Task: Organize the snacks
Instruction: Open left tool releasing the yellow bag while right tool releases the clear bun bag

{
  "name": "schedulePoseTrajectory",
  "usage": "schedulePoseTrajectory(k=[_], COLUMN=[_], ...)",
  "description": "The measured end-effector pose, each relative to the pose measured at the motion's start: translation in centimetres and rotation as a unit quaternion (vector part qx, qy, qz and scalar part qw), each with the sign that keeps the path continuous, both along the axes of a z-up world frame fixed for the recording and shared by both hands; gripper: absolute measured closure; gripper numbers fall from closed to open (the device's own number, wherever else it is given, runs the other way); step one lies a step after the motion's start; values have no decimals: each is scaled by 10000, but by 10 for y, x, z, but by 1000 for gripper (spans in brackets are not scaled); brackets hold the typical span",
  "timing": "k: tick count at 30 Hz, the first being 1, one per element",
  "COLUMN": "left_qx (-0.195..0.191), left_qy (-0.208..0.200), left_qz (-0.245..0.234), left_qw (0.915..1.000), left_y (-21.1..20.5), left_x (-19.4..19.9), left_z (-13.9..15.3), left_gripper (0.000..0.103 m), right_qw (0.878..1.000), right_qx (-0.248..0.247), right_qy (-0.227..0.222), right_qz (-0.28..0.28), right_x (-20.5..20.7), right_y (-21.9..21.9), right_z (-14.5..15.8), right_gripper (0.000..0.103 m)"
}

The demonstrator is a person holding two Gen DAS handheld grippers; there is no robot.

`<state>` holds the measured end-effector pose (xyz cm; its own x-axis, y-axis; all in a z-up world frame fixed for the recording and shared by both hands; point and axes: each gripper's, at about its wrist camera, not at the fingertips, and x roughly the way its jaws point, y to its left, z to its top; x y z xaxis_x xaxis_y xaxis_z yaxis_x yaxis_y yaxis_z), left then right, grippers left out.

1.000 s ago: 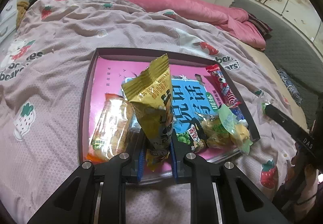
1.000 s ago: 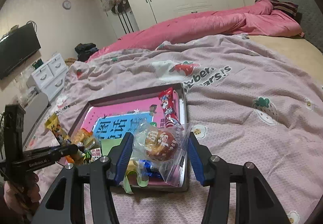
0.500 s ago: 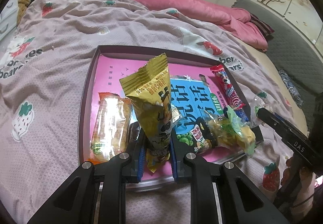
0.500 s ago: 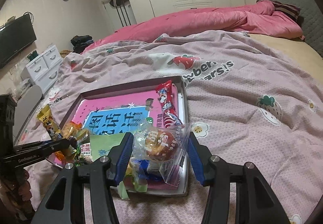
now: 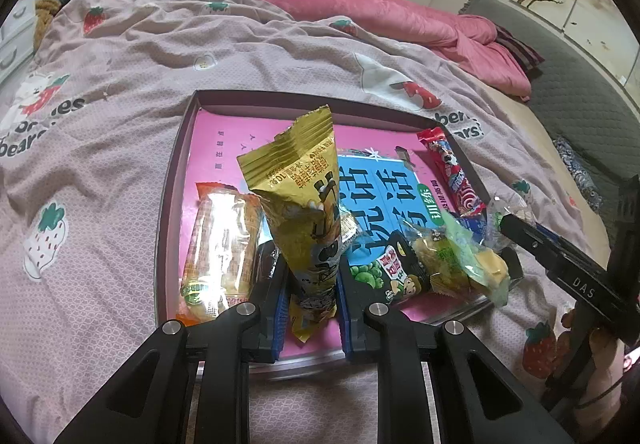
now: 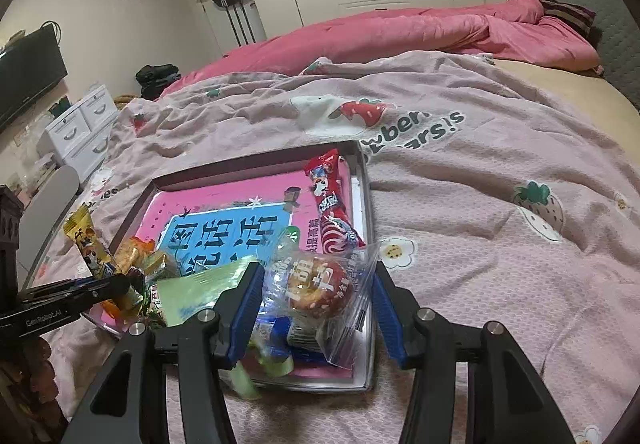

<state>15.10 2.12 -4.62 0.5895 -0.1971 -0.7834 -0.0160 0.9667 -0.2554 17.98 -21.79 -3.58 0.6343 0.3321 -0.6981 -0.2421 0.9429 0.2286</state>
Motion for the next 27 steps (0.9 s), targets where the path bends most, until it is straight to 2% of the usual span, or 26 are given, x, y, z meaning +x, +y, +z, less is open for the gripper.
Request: schedulePoseTrajectory(k=[11, 17, 21, 27], left_qx=[-2, 3, 10, 7], left_qy=[6, 6, 10, 10], left_qz=[-1, -8, -12, -11], left_qw=[10000, 10000, 10000, 10000], left_y=[1, 1, 3, 2], left_x=[0, 0, 1, 1], left_z=[0, 0, 0, 0], left_gripper=[81, 81, 81, 81], right_qw=[9998, 9981, 9989, 9994], right_qx=[132, 495, 251, 185], right_qy=[55, 75, 66, 80], right_qz=[150, 346, 379, 290], right_x=[6, 11, 11, 10], right_y=[8, 11, 18, 16], right_z=[-7, -8, -10, -9], right_gripper=[50, 50, 50, 50])
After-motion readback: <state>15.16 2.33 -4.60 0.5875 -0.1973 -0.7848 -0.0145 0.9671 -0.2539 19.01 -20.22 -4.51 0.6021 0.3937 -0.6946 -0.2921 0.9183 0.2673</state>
